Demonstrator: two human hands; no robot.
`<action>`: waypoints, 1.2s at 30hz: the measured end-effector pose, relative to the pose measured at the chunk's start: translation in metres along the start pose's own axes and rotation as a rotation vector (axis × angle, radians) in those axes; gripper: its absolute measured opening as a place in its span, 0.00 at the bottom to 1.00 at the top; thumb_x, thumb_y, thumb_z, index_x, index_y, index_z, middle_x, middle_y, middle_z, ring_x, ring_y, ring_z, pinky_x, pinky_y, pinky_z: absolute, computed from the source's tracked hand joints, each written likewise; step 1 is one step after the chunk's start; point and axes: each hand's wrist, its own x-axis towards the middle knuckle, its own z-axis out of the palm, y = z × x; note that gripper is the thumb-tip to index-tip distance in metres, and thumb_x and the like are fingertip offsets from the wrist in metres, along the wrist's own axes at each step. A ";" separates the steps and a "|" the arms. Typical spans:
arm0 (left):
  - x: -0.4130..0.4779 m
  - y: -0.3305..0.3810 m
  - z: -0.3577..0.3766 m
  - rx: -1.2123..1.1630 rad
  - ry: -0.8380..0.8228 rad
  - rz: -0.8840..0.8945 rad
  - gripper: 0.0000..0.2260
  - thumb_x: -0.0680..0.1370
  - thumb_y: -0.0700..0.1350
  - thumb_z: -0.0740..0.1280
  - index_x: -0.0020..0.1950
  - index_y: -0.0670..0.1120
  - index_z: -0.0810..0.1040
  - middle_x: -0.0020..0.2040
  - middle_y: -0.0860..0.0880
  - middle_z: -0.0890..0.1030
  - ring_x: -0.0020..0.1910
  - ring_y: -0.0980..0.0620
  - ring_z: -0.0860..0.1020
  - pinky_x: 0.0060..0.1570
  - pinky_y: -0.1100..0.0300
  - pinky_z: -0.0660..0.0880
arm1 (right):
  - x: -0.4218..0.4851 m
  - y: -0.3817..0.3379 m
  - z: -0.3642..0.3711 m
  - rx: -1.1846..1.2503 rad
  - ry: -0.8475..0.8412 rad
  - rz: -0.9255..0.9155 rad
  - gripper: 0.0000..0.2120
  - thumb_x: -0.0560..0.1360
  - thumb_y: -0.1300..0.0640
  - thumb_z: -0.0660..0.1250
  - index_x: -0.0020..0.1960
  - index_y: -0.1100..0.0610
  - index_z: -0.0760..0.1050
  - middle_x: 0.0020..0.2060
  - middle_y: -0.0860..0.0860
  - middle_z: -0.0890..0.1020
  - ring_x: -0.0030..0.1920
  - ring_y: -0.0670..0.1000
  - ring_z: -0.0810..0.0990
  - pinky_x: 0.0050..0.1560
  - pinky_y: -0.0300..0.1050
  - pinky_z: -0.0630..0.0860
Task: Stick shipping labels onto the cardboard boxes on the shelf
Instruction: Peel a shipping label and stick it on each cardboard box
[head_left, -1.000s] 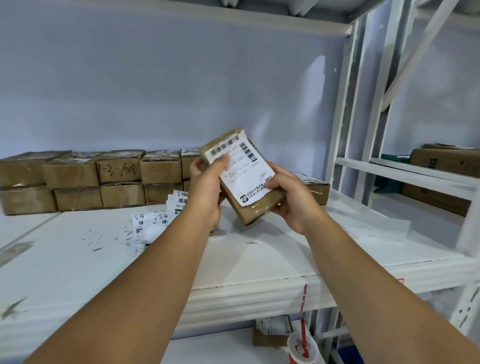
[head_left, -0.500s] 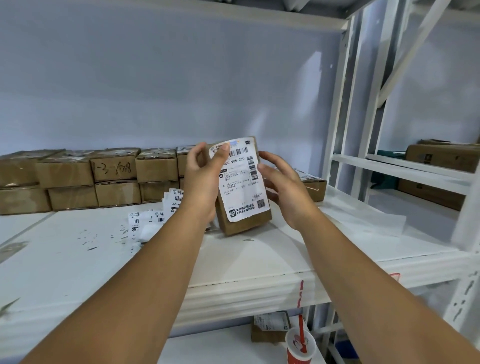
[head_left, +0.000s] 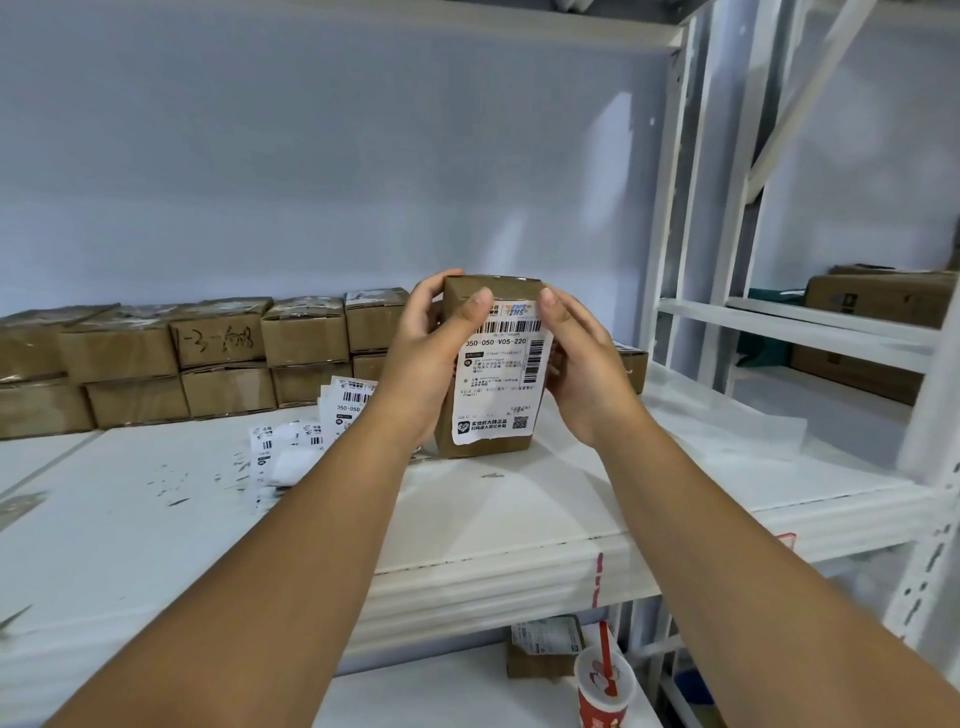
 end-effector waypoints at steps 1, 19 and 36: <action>0.000 0.001 0.000 -0.010 0.002 -0.007 0.16 0.74 0.44 0.68 0.61 0.48 0.73 0.46 0.50 0.81 0.42 0.55 0.82 0.41 0.59 0.78 | 0.000 0.000 0.000 -0.002 -0.001 0.000 0.28 0.66 0.43 0.70 0.63 0.53 0.75 0.50 0.50 0.83 0.53 0.51 0.79 0.53 0.47 0.74; -0.003 0.000 0.002 0.202 -0.074 -0.151 0.29 0.73 0.50 0.69 0.72 0.54 0.63 0.52 0.51 0.82 0.50 0.52 0.80 0.52 0.55 0.75 | -0.003 -0.007 -0.006 0.323 0.058 0.125 0.29 0.74 0.40 0.63 0.66 0.61 0.74 0.57 0.62 0.81 0.57 0.63 0.80 0.57 0.61 0.77; 0.008 -0.016 -0.005 0.018 0.051 -0.304 0.27 0.76 0.42 0.68 0.73 0.47 0.63 0.61 0.44 0.78 0.54 0.49 0.79 0.57 0.46 0.76 | 0.002 0.000 -0.006 0.058 0.144 0.258 0.19 0.76 0.47 0.66 0.66 0.48 0.71 0.49 0.49 0.84 0.49 0.51 0.82 0.51 0.48 0.77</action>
